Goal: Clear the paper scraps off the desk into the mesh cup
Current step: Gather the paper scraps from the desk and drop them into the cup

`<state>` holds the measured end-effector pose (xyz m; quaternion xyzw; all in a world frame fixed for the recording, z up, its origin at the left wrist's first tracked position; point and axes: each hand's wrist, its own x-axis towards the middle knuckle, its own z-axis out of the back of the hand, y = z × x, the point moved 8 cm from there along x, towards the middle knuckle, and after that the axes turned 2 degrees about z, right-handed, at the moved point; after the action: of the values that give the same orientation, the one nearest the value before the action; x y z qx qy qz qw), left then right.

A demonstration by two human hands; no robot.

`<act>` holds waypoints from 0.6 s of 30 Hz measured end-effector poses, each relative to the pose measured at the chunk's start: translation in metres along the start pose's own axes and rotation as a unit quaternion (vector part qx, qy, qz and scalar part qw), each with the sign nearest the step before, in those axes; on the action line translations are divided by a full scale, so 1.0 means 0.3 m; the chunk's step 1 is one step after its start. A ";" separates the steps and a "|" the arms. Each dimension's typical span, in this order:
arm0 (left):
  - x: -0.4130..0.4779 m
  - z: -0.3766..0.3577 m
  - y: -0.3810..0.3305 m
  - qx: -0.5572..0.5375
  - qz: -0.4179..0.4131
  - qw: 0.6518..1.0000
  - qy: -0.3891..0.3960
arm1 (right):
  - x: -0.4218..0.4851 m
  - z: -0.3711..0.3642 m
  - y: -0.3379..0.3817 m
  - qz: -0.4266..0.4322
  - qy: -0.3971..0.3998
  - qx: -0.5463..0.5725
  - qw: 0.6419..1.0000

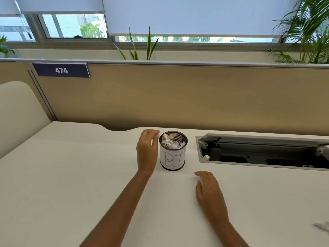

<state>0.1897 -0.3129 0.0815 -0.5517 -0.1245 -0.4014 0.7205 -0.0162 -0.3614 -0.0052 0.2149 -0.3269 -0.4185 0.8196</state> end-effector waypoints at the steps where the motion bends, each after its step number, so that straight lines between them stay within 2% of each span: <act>1: 0.002 0.000 -0.052 -0.004 -0.035 0.999 0.010 | -0.007 0.004 0.002 0.002 0.000 -0.007 1.000; 5: -0.019 -0.047 -0.175 0.061 -0.138 0.986 0.075 | -0.047 0.016 0.005 0.001 0.010 -0.020 1.000; 7: -0.041 -0.076 -0.187 0.114 -0.158 0.975 0.106 | -0.071 0.024 0.006 0.001 0.017 -0.021 1.000; 11: -0.069 -0.088 -0.173 0.129 -0.118 0.974 0.147 | -0.115 0.046 0.003 0.014 0.027 -0.033 0.999; 15: -0.143 -0.036 -0.184 0.091 -0.087 0.985 0.119 | -0.152 0.061 -0.001 0.021 0.036 -0.055 0.998; 18: -0.302 -0.029 -0.185 0.089 -0.073 0.988 0.107 | -0.169 0.070 0.013 0.049 0.008 -0.050 0.998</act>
<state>0.0891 -0.2845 0.0604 -0.4286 -0.1220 -0.4969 0.7447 -0.0513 -0.3189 -0.0063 0.1605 -0.3093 -0.3920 0.8514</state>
